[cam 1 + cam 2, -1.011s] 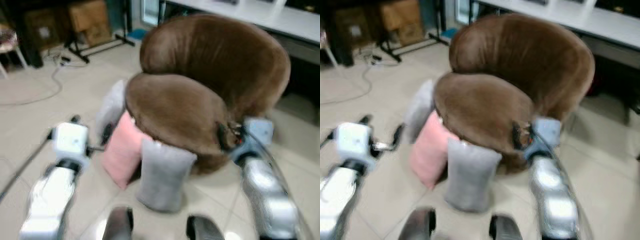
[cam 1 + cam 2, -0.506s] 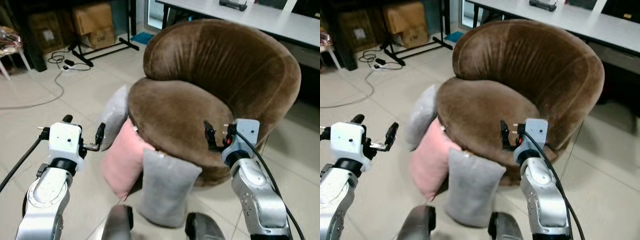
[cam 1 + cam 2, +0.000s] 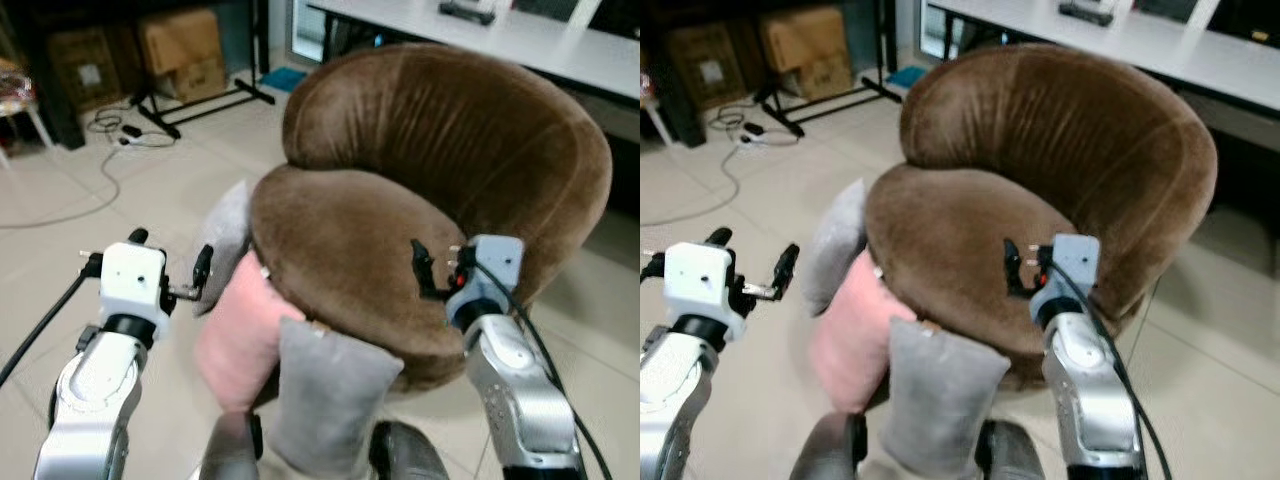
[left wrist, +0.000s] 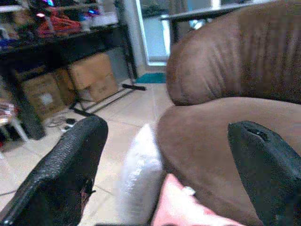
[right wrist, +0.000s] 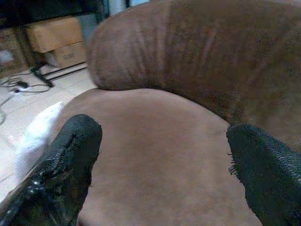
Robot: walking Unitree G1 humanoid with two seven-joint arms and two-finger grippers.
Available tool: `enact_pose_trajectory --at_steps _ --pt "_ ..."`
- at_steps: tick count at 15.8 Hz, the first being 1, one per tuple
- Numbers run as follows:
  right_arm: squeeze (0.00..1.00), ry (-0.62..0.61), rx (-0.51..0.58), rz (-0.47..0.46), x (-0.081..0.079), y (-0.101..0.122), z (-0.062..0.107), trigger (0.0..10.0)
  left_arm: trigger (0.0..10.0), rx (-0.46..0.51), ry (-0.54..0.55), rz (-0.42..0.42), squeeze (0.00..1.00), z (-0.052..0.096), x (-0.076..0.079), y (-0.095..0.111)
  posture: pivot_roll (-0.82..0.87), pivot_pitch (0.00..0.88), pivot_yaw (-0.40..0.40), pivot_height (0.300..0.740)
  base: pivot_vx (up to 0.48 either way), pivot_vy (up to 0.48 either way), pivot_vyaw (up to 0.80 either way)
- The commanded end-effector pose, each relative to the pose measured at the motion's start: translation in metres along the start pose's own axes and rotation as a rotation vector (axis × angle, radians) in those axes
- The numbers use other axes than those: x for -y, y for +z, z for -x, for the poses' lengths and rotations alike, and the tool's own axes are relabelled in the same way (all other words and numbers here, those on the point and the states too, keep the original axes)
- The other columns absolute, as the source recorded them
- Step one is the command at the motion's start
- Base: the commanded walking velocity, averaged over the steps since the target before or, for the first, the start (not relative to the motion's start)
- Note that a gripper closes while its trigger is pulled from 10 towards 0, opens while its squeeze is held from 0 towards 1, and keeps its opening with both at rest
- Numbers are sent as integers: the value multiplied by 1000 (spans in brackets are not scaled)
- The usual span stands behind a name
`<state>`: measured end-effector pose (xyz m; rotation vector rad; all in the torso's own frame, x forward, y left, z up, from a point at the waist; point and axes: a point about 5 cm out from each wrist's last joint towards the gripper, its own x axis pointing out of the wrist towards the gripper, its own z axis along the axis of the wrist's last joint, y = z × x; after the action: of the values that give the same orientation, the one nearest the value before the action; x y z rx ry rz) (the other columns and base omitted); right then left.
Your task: Move the pillow to the sofa from floor
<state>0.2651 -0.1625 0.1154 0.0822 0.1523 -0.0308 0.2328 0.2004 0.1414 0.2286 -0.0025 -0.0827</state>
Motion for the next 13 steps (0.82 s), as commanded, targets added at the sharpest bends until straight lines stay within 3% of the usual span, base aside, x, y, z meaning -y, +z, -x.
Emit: enact_pose_trajectory --at_steps 1,5,7,13 --pt "0 -13 -8 -21 4 0 -1 10000 10000 9 -7 -17 0 -1 1 2 117 0 -39 616 304 0 0" --pt "0 18 -18 -43 1 -2 -1 10000 10000 4 1 -29 0 -1 2 0 116 0 -39 616 0 0 0" --pt "0 92 -34 -59 -7 -3 0 10000 10000 2 2 -33 0 -2 3 0 115 0 -40 596 0 0 0" --pt "0 84 -41 -46 -4 -3 -2 10000 10000 2 5 -39 0 -3 4 0 115 0 -44 536 0 0 0"
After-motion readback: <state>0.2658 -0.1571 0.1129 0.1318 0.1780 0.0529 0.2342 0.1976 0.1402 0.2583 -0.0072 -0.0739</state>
